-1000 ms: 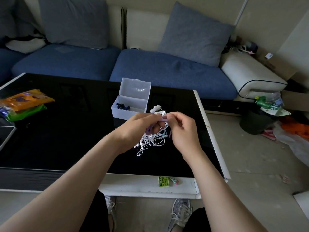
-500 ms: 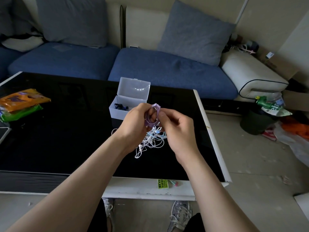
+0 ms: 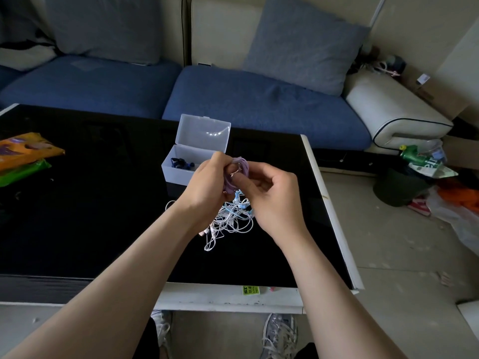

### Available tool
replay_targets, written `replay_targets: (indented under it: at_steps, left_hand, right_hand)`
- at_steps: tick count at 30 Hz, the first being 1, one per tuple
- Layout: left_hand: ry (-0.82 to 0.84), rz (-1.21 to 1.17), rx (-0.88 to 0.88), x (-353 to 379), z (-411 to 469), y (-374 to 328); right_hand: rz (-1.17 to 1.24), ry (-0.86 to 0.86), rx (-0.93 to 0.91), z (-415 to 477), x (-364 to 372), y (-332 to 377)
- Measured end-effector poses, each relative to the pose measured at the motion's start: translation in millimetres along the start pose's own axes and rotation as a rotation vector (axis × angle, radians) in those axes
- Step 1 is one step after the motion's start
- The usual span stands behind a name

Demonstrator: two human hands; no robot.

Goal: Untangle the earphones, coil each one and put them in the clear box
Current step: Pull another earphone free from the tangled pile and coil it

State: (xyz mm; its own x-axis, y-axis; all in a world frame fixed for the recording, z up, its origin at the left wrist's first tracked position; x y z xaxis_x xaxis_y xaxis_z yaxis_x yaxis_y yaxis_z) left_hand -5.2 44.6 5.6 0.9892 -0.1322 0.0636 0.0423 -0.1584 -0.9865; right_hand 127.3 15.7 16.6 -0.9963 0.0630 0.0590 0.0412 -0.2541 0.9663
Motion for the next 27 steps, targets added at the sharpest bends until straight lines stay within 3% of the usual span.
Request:
replay_targets:
  at_steps: [4,12,16,19,27]
  left_hand:
    - [-0.051,0.148,0.02,-1,7,0]
    - [-0.018,0.067,-0.01,5,26,1]
    - [-0.03,0.033,-0.012,3,33,2]
    - [-0.034,0.043,-0.009,3,37,-1]
    - [0.021,0.01,0.061,12,30,-4]
  right_hand:
    - [0.006,-0.02,0.011,13,-8,-6]
    - [0.032,-0.051,0.001,33,-14,-12]
    - [-0.15,0.058,0.009,40,-7,-17]
    - [-0.289,0.039,-0.019,43,-6,-19]
    - [0.3,0.062,0.293,48,-10,-38]
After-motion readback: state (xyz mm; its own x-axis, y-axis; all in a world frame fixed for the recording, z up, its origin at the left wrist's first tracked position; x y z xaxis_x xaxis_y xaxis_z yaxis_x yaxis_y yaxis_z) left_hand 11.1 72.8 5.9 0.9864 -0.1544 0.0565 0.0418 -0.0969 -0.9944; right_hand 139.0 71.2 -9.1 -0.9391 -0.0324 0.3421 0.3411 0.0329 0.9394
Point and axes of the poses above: each hand's wrist, its own z-axis towards the middle knuckle, its own x-axis out of the palm, y = z × x, the point moved 7 cm from there along z, towards the middle knuckle, and after that the axes turned 13 degrees about z, right-handed, at the moved point
